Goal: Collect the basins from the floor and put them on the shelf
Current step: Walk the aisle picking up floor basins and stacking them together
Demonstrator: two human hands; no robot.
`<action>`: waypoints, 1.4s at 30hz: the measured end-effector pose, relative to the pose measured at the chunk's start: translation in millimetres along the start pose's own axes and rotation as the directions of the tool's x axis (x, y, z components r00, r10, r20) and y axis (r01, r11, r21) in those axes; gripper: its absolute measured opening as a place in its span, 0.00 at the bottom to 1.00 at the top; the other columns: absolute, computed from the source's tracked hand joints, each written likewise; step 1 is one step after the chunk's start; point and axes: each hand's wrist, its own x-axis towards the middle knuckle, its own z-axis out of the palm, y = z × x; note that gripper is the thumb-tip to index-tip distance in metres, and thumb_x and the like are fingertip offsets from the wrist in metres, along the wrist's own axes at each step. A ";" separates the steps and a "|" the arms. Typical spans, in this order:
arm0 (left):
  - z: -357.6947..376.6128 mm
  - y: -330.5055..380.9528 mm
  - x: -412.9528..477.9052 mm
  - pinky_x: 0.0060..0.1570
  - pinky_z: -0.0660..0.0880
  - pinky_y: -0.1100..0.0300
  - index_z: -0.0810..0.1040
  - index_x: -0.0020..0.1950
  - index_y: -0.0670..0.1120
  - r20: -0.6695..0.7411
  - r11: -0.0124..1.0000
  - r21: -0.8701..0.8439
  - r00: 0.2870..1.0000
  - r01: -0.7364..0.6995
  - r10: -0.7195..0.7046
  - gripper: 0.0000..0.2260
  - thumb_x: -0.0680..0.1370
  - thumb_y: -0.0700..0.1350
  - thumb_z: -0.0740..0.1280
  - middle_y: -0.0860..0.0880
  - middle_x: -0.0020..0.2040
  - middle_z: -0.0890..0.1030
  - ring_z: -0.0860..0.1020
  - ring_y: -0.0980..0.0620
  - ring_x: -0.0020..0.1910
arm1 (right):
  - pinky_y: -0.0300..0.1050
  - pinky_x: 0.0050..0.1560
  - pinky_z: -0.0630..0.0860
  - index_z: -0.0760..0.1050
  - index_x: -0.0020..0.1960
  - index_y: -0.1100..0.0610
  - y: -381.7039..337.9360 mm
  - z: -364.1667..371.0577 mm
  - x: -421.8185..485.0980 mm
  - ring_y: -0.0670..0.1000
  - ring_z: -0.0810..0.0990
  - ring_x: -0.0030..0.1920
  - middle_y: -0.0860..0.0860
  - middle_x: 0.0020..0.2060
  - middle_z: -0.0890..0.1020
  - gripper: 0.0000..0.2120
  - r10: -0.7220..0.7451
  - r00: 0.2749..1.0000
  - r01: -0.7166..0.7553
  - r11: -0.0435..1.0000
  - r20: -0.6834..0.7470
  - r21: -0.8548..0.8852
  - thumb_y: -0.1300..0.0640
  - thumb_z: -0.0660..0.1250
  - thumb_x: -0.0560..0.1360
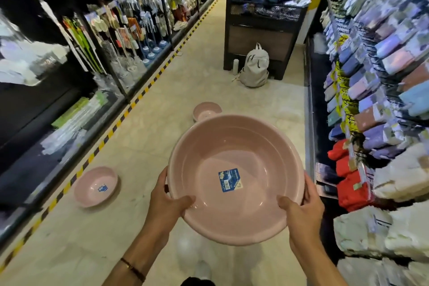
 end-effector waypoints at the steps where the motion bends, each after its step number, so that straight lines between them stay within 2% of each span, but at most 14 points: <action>1: -6.9 0.5 7.5 0.36 0.84 0.55 0.73 0.72 0.64 -0.005 1.000 -0.009 1.000 -0.003 0.003 0.42 0.70 0.27 0.78 0.48 0.61 0.82 0.82 0.44 0.58 | 0.44 0.51 0.81 0.79 0.57 0.24 0.6 10.9 1.2 0.34 0.85 0.50 0.29 0.51 0.86 0.48 -0.008 1.000 0.008 1.000 0.004 -0.003 0.80 0.72 0.67; 3: -19.7 0.7 23.9 0.34 0.83 0.58 0.72 0.74 0.63 -0.021 1.000 -0.010 1.000 -0.011 0.011 0.42 0.70 0.28 0.78 0.49 0.60 0.82 0.82 0.47 0.57 | 0.41 0.49 0.82 0.80 0.57 0.23 3.6 32.7 6.4 0.37 0.86 0.51 0.31 0.52 0.87 0.49 -0.024 1.000 0.024 1.000 0.007 -0.019 0.80 0.71 0.67; 7: -39.8 2.7 55.6 0.36 0.83 0.58 0.74 0.73 0.63 -0.033 1.000 -0.025 0.999 -0.010 0.009 0.41 0.70 0.28 0.76 0.51 0.59 0.83 0.83 0.46 0.57 | 0.46 0.49 0.83 0.81 0.58 0.25 9.0 70.3 21.1 0.40 0.87 0.51 0.37 0.54 0.88 0.49 -0.050 0.998 0.050 0.999 0.030 -0.015 0.81 0.71 0.66; 11: -49.8 7.0 80.6 0.37 0.84 0.58 0.72 0.76 0.62 -0.046 0.999 -0.044 0.999 0.000 -0.002 0.42 0.70 0.28 0.76 0.50 0.60 0.82 0.83 0.48 0.56 | 0.37 0.44 0.85 0.81 0.61 0.27 6.7 94.4 36.8 0.42 0.87 0.52 0.38 0.56 0.88 0.48 -0.053 0.996 0.054 0.998 0.077 -0.019 0.80 0.71 0.66; 13: -51.6 8.4 96.2 0.35 0.83 0.61 0.72 0.75 0.62 -0.066 0.999 -0.040 0.998 -0.006 0.004 0.42 0.70 0.29 0.76 0.51 0.60 0.82 0.82 0.49 0.57 | 0.35 0.46 0.84 0.80 0.65 0.29 5.6 104.8 49.1 0.42 0.87 0.54 0.39 0.58 0.87 0.46 -0.057 0.992 0.062 0.997 0.117 -0.036 0.79 0.71 0.68; 19: -47.2 17.9 147.7 0.38 0.81 0.64 0.74 0.70 0.68 -0.136 1.000 -0.021 0.991 -0.003 0.000 0.42 0.68 0.29 0.76 0.58 0.54 0.84 0.83 0.59 0.53 | 0.51 0.59 0.81 0.78 0.72 0.36 12.4 142.6 110.4 0.45 0.85 0.62 0.43 0.65 0.85 0.42 -0.025 0.978 0.033 0.999 0.206 -0.035 0.77 0.70 0.72; 22: -40.1 22.1 177.7 0.40 0.82 0.64 0.75 0.61 0.78 -0.180 1.000 -0.023 0.984 0.008 -0.012 0.40 0.64 0.36 0.76 0.66 0.52 0.84 0.83 0.65 0.51 | 0.51 0.59 0.81 0.78 0.73 0.38 18.3 168.2 150.3 0.44 0.85 0.62 0.42 0.65 0.85 0.42 -0.007 0.969 0.022 0.998 0.247 -0.056 0.78 0.70 0.72; 25: -24.6 21.8 211.0 0.45 0.84 0.58 0.73 0.63 0.79 -0.236 0.999 -0.025 0.971 0.022 -0.028 0.40 0.63 0.39 0.76 0.66 0.55 0.83 0.82 0.62 0.55 | 0.53 0.62 0.81 0.76 0.75 0.42 24.6 190.8 198.0 0.47 0.85 0.63 0.45 0.66 0.85 0.43 0.035 0.956 -0.013 0.997 0.290 -0.077 0.79 0.70 0.72; 28: -2.7 20.7 246.1 0.46 0.84 0.61 0.74 0.64 0.79 -0.262 0.999 -0.044 0.965 0.021 -0.031 0.41 0.68 0.35 0.78 0.65 0.59 0.84 0.82 0.62 0.57 | 0.54 0.59 0.82 0.76 0.75 0.41 22.8 215.1 247.8 0.49 0.85 0.61 0.44 0.63 0.85 0.41 0.073 0.946 -0.038 0.993 0.316 -0.115 0.71 0.71 0.67; 30: 12.6 18.2 269.1 0.50 0.84 0.62 0.74 0.66 0.78 -0.282 0.998 -0.048 0.958 0.039 -0.051 0.42 0.73 0.31 0.77 0.64 0.62 0.83 0.82 0.62 0.60 | 0.55 0.56 0.84 0.76 0.72 0.40 23.2 232.2 278.3 0.52 0.85 0.59 0.45 0.59 0.85 0.41 0.108 0.941 -0.058 0.985 0.320 -0.163 0.67 0.67 0.63; 32: 24.5 16.6 293.7 0.57 0.84 0.55 0.73 0.71 0.73 -0.308 0.996 -0.053 0.948 0.065 -0.079 0.40 0.72 0.35 0.77 0.63 0.64 0.82 0.81 0.58 0.64 | 0.58 0.55 0.84 0.76 0.70 0.41 27.1 249.4 305.8 0.55 0.84 0.58 0.46 0.57 0.85 0.41 0.134 0.933 -0.072 0.979 0.334 -0.193 0.66 0.66 0.61; 36: 32.6 4.8 346.1 0.65 0.80 0.47 0.70 0.77 0.65 -0.329 0.992 -0.053 0.936 0.113 -0.125 0.39 0.71 0.38 0.77 0.62 0.66 0.81 0.80 0.55 0.67 | 0.60 0.60 0.83 0.74 0.73 0.43 42.6 280.5 350.5 0.57 0.82 0.63 0.49 0.63 0.83 0.43 0.194 0.921 -0.106 0.959 0.338 -0.262 0.66 0.66 0.59; 38: 32.9 -8.0 367.7 0.65 0.80 0.47 0.70 0.77 0.65 -0.321 0.989 -0.047 0.935 0.141 -0.149 0.40 0.73 0.34 0.78 0.62 0.67 0.81 0.80 0.55 0.67 | 0.59 0.62 0.82 0.72 0.74 0.45 54.4 292.4 365.1 0.56 0.81 0.65 0.50 0.66 0.81 0.43 0.221 0.917 -0.124 0.949 0.333 -0.289 0.66 0.66 0.60; 42: 28.7 -42.4 406.9 0.69 0.78 0.42 0.68 0.80 0.59 -0.317 0.985 -0.023 0.933 0.169 -0.168 0.39 0.72 0.38 0.75 0.59 0.69 0.80 0.80 0.56 0.68 | 0.54 0.60 0.83 0.71 0.75 0.41 87.6 316.9 385.3 0.48 0.81 0.64 0.45 0.66 0.80 0.45 0.275 0.896 -0.147 0.924 0.349 -0.353 0.64 0.66 0.59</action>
